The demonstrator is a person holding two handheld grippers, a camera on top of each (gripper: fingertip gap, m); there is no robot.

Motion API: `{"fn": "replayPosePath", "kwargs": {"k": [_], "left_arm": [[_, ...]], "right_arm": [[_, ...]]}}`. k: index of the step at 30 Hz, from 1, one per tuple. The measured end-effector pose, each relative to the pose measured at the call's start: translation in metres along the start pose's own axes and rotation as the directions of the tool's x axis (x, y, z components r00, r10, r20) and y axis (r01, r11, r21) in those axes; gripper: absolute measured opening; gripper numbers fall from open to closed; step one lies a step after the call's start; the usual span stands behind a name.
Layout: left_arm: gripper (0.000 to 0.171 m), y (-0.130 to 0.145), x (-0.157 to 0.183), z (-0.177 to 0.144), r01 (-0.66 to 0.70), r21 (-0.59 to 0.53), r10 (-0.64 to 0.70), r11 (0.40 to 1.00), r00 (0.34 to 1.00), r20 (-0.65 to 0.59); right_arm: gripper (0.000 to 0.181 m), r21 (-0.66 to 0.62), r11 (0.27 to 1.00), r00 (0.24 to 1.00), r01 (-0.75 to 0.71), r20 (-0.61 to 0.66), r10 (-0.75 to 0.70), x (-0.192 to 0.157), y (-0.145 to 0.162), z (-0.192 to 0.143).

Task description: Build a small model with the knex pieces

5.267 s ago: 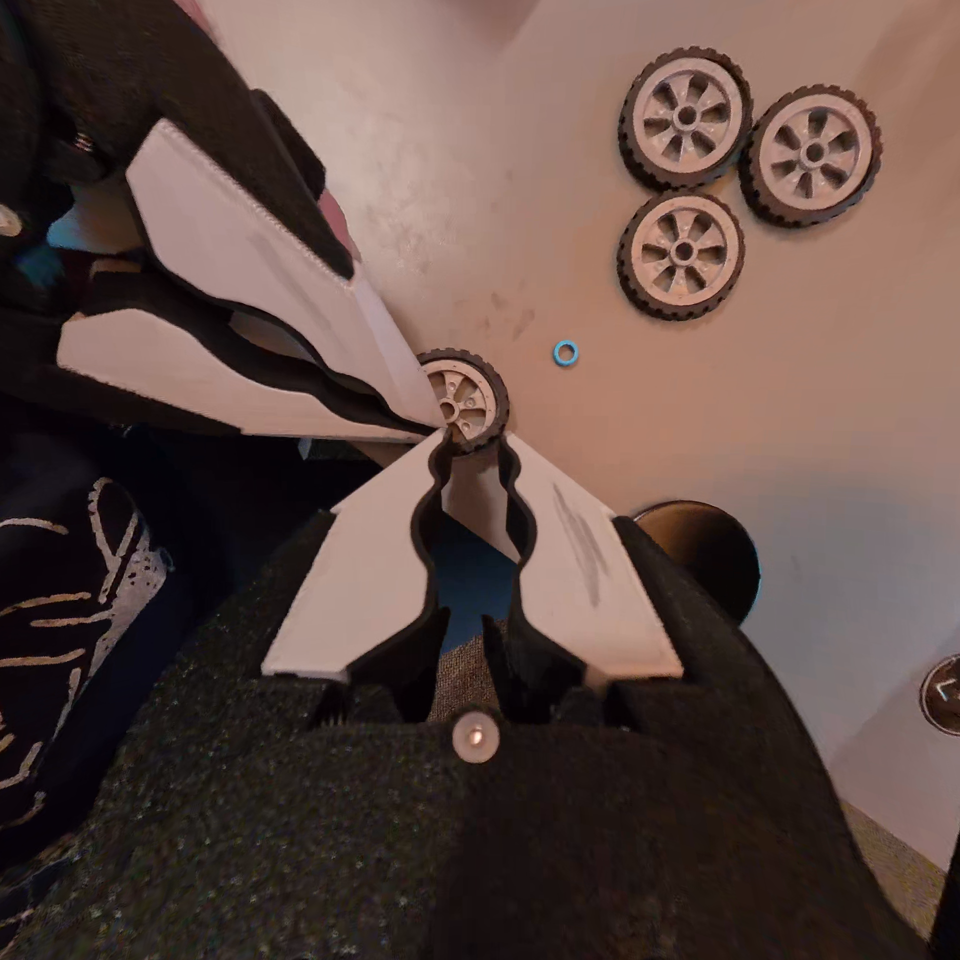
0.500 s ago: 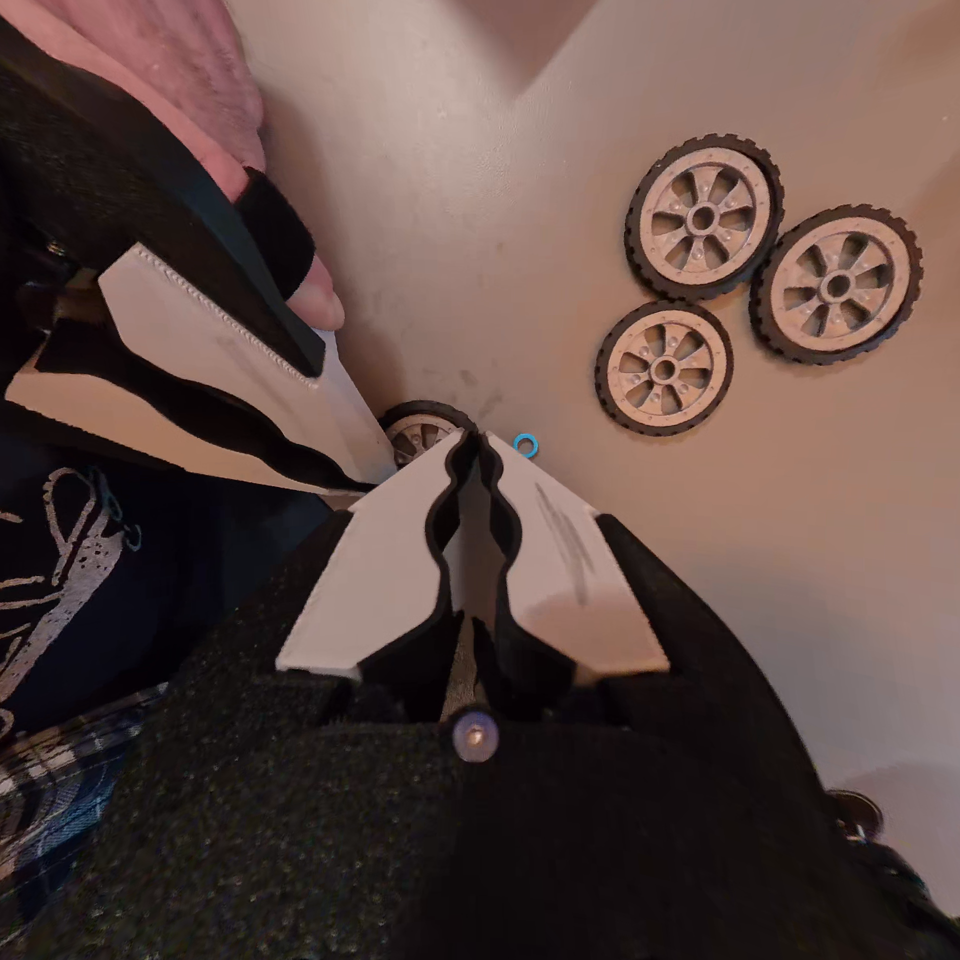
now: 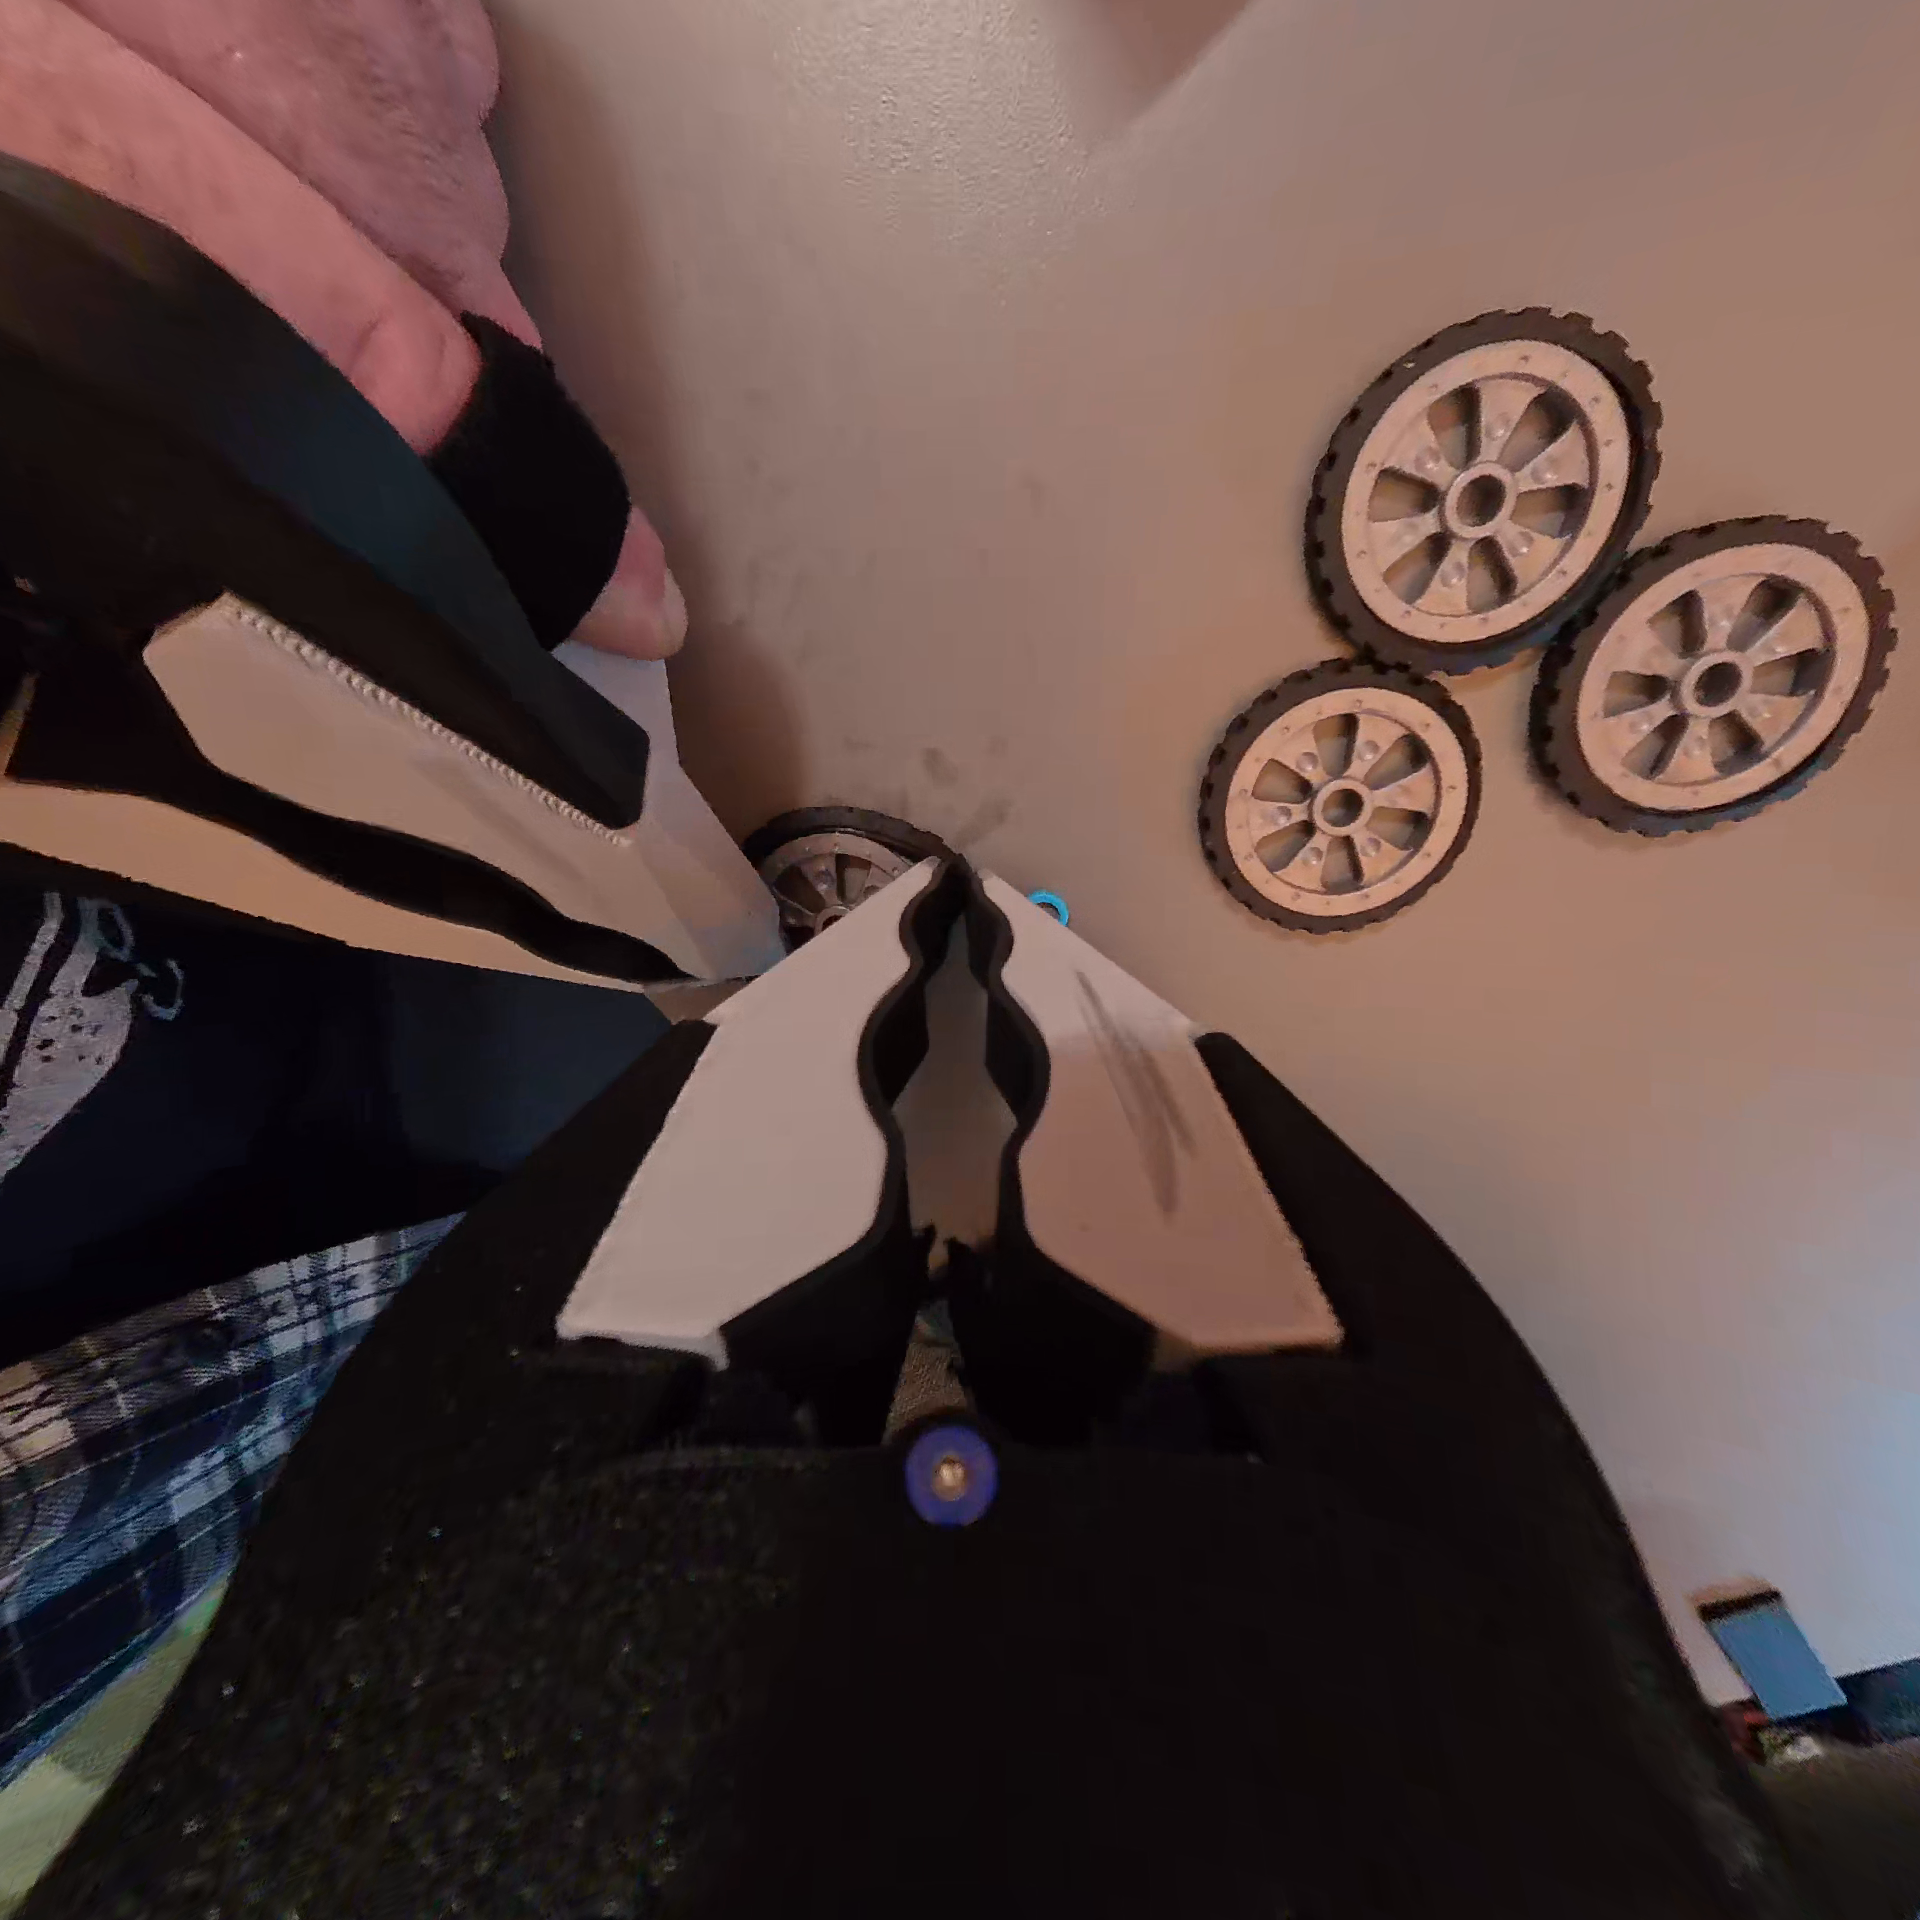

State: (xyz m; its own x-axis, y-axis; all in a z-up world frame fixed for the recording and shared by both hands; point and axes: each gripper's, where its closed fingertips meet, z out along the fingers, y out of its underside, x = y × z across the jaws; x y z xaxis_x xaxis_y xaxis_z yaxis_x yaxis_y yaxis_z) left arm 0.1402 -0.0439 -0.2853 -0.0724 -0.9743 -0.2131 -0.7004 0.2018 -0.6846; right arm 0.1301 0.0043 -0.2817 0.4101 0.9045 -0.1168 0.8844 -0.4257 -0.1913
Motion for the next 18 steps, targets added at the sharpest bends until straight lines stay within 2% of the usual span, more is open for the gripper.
{"fn": "replayPosePath", "kwargs": {"k": [6, 14, 16, 18], "left_arm": [[0.006, 0.0, -0.001, 0.0, 0.002, 0.004, -0.002, 1.0, 1.0, -0.001], [0.006, -0.001, -0.001, 0.0, 0.013, 0.005, -0.013, 1.0, 1.0, -0.009], [0.007, -0.002, -0.002, 0.0, 0.01, 0.005, -0.01, 1.0, 1.0, -0.004], [0.007, -0.001, -0.002, 0.0, 0.012, 0.004, -0.012, 1.0, 1.0, -0.005]], "right_arm": [[0.007, 0.087, 0.996, 1.0, -0.025, -0.005, 0.025, 0.002, 0.0, -0.003], [0.007, 0.063, 0.997, 0.995, -0.041, -0.093, 0.046, -0.001, 0.013, -0.014], [0.0, 0.047, 0.997, 0.99, -0.055, -0.125, 0.06, 0.002, 0.021, -0.014], [0.0, 0.039, 0.997, 0.989, -0.068, -0.132, 0.072, 0.003, 0.03, -0.009]]}}
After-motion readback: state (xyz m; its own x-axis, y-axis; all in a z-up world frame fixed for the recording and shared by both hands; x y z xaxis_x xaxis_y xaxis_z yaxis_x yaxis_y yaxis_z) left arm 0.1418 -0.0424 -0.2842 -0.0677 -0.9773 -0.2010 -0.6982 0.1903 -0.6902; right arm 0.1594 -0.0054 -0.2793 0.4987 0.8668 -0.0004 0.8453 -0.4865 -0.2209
